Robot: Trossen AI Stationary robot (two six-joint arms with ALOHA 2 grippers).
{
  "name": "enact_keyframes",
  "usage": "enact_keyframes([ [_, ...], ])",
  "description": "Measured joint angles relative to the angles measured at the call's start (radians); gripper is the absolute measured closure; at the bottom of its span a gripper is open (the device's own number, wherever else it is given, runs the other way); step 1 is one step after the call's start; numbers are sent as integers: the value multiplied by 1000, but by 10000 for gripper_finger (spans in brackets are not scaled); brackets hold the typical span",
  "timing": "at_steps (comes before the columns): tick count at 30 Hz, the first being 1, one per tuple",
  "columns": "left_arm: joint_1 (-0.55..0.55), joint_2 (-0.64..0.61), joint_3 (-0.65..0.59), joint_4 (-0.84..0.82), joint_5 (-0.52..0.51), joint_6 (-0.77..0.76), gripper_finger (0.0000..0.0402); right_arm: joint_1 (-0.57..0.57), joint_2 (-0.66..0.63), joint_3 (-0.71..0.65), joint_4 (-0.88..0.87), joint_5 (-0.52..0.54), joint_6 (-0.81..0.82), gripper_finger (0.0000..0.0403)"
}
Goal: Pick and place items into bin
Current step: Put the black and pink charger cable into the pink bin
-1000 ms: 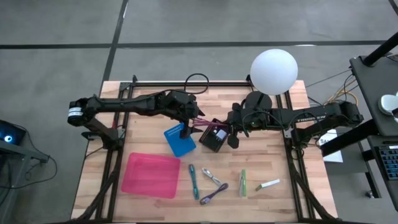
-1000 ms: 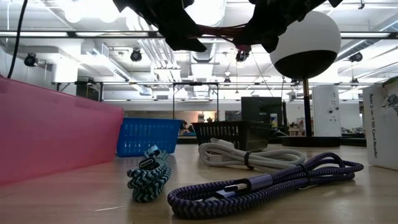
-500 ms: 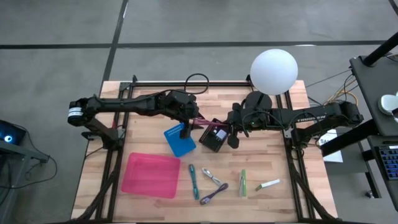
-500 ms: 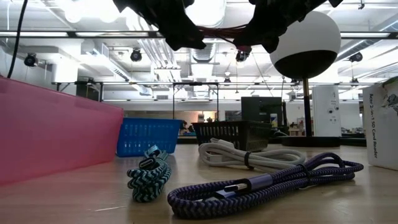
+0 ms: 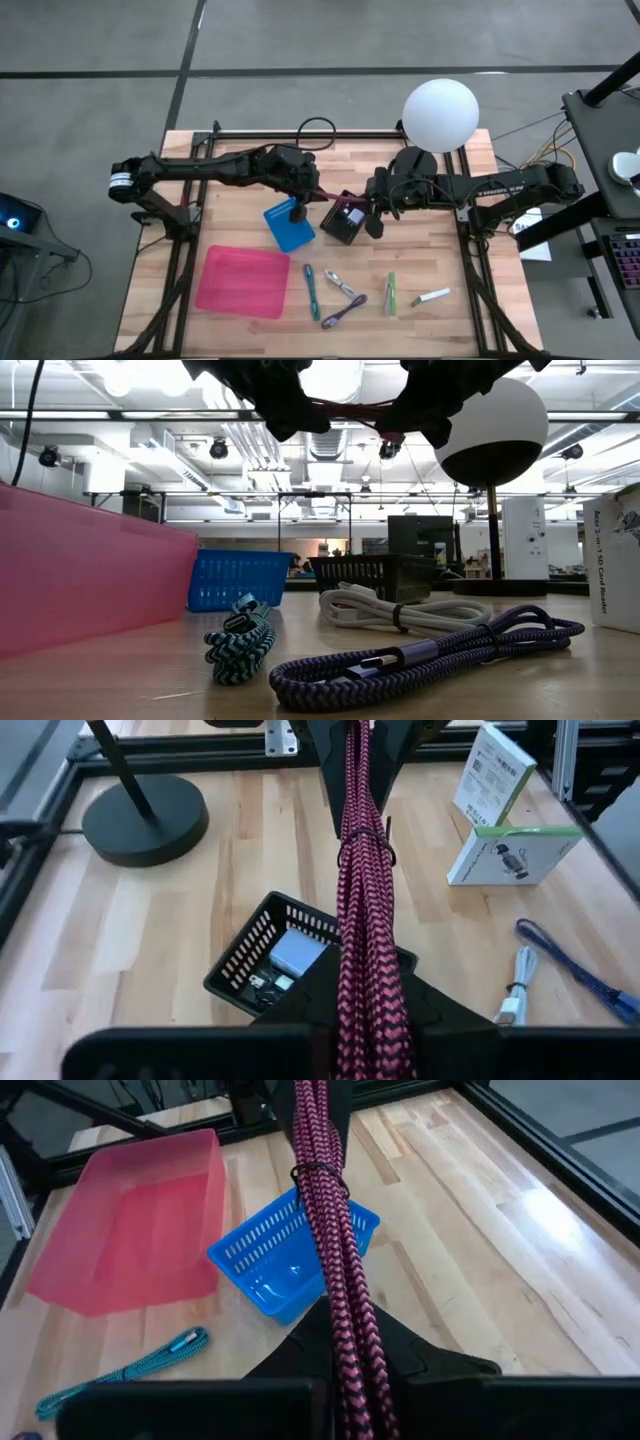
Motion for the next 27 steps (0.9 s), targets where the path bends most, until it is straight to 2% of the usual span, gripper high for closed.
enact_keyframes([
  [6,0,-19,1,-78,1,-63,389,0,0,0,-33,-11,-22,340],
  [12,2,-69,1,-248,-2,-153,389,0,0,-1,-195,-16,5,293],
  [18,-13,-159,1,-491,-1,-348,389,0,0,-1,-320,-16,-5,267],
  [27,-80,-291,1,-865,7,-752,390,0,0,-1,-311,-7,-47,260],
])
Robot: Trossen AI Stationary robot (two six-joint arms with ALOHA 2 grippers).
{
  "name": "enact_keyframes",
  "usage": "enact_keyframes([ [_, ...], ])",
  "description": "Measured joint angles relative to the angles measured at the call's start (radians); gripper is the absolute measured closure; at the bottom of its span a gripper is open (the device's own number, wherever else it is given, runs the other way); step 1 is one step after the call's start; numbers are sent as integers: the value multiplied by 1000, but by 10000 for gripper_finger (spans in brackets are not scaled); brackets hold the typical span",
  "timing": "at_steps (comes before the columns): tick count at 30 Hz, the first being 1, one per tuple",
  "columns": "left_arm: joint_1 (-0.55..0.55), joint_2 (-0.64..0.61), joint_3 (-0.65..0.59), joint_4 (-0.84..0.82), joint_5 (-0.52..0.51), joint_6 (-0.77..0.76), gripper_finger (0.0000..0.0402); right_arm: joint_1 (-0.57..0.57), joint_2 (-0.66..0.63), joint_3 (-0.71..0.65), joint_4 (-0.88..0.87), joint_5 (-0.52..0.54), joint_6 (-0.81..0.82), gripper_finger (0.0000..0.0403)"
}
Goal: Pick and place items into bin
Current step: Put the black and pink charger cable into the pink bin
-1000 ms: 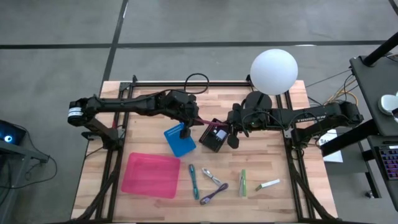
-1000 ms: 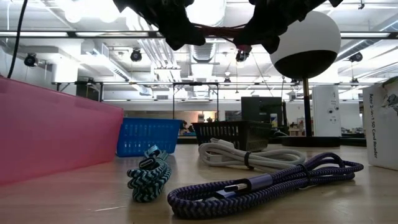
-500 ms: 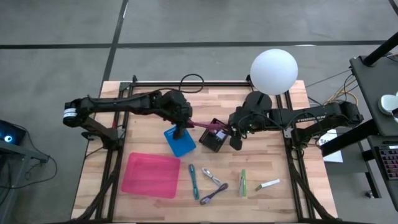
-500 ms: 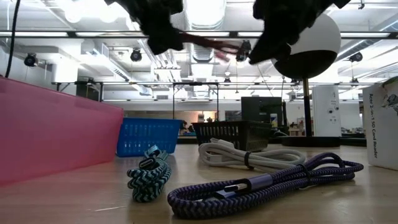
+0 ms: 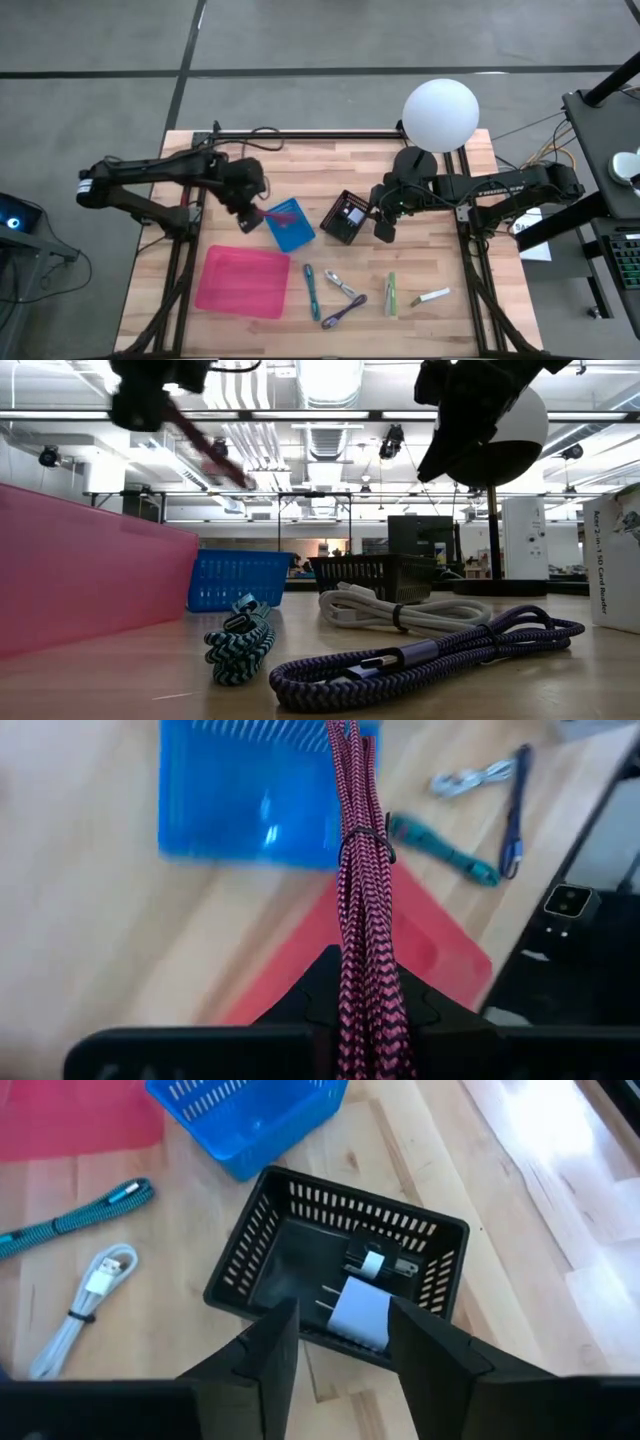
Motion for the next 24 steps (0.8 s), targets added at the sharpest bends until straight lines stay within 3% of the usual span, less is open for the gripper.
enact_keyframes([
  [8,-99,-54,0,-106,23,-554,390,0,0,0,1,0,-13,271],
  [14,-181,-73,0,-101,173,-683,390,0,0,0,1,0,-13,280],
  [24,-265,5,-10,-112,181,-813,390,0,0,0,1,0,-13,280],
])
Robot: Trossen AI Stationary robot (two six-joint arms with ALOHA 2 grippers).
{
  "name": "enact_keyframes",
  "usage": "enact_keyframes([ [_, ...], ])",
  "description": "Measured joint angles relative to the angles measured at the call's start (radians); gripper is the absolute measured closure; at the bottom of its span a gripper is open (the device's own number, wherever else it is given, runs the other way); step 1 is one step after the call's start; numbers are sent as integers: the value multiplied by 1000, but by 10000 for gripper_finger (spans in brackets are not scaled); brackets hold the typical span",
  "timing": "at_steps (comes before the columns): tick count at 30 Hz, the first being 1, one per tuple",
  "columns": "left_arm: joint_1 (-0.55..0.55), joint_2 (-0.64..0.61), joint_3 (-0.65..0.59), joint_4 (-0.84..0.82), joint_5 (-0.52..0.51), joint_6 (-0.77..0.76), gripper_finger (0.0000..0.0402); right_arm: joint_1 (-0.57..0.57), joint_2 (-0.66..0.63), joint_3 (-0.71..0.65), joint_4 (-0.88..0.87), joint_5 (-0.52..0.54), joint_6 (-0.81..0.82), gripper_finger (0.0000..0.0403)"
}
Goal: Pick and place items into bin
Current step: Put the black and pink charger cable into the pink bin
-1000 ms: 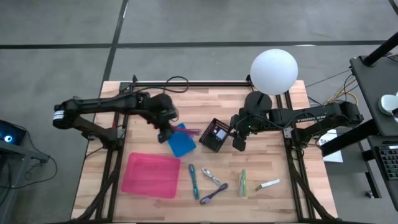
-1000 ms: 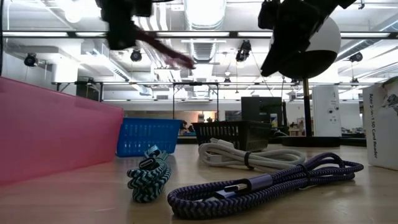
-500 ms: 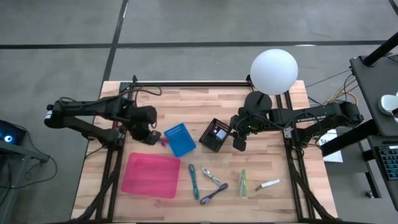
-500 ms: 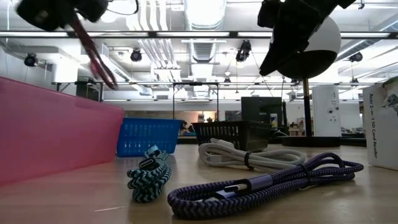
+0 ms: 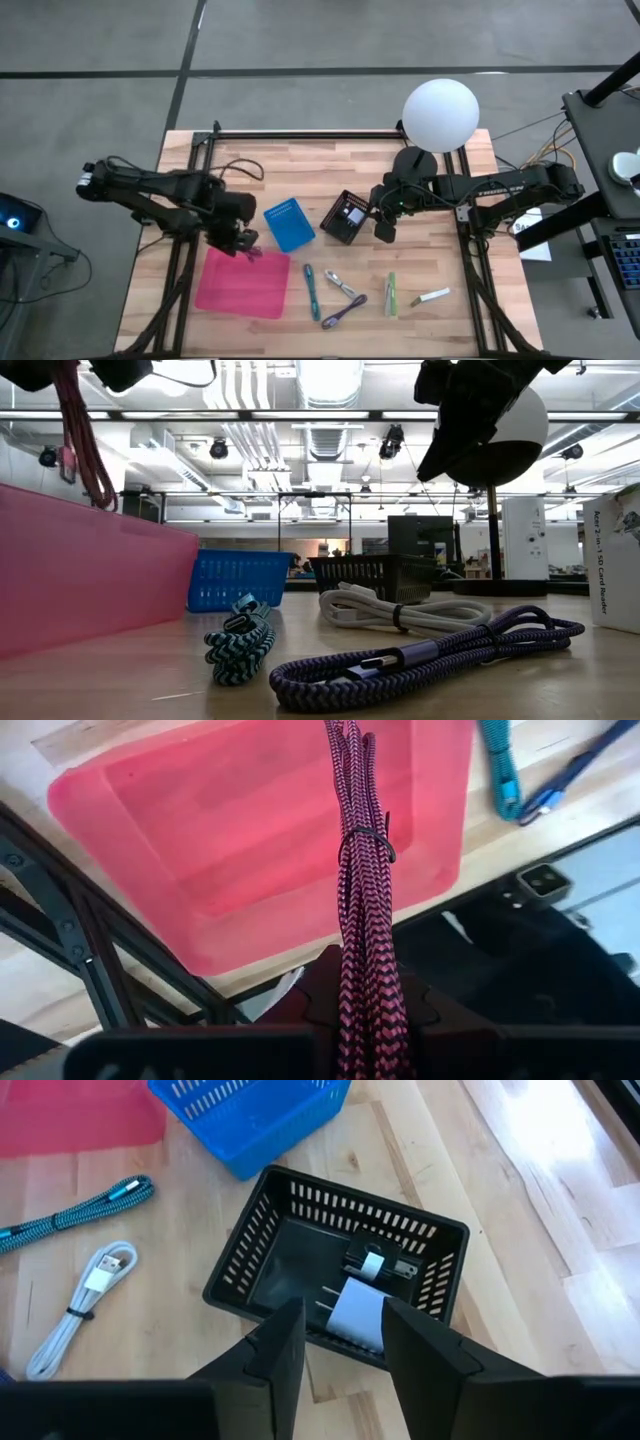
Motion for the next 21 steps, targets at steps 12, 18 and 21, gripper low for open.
enact_keyframes([
  [12,-33,161,-3,-2,39,133,382,0,0,0,0,0,-18,291],
  [18,-34,191,-3,-2,40,221,311,0,0,0,0,0,-17,287],
  [21,-34,194,-3,0,40,291,280,0,0,0,0,0,-16,287],
])
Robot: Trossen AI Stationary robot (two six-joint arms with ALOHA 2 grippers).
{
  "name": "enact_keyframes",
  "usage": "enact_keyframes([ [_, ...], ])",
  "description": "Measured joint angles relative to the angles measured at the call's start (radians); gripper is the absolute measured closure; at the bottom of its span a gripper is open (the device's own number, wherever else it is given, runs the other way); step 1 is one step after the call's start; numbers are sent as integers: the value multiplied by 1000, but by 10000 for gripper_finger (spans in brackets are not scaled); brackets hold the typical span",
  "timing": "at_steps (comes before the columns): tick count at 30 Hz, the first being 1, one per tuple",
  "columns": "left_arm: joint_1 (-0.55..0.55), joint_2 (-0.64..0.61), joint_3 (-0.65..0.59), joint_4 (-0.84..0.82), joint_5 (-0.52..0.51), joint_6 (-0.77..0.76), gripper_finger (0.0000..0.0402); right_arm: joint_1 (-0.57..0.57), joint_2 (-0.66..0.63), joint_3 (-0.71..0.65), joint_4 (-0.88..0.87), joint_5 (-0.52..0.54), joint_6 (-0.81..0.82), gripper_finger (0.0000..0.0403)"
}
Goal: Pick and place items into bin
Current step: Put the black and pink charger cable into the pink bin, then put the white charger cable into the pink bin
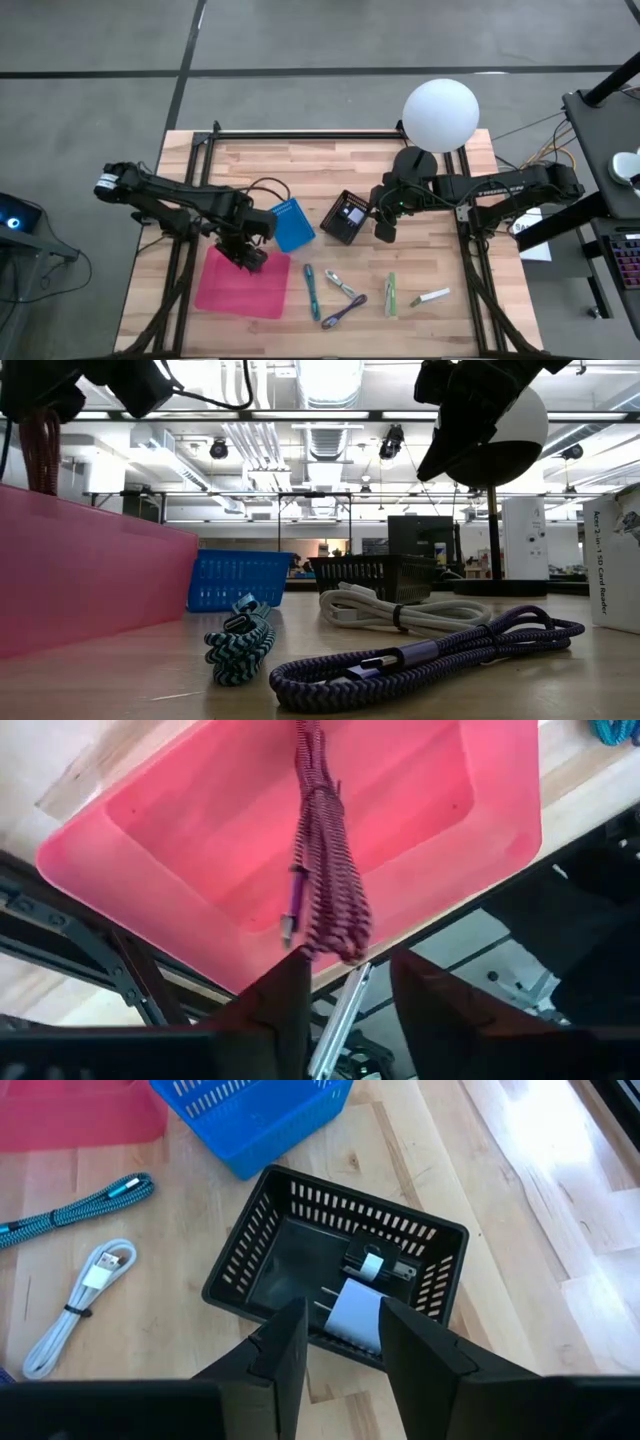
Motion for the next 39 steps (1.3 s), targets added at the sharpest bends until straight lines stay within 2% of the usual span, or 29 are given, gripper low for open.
enact_keyframes([
  [5,0,-5,3,-1,1,21,255,0,0,0,0,0,0,293],
  [14,0,-44,64,3,116,17,251,0,0,-13,2,0,0,294],
  [18,0,-53,90,52,115,23,251,0,0,-27,2,0,0,294],
  [22,1,-56,86,237,42,59,250,0,0,-43,2,0,4,294],
  [32,10,-40,85,812,-99,404,250,0,0,-50,3,-3,30,294],
  [39,29,-34,83,850,-308,586,250,36,-2,-29,81,-61,25,294],
])
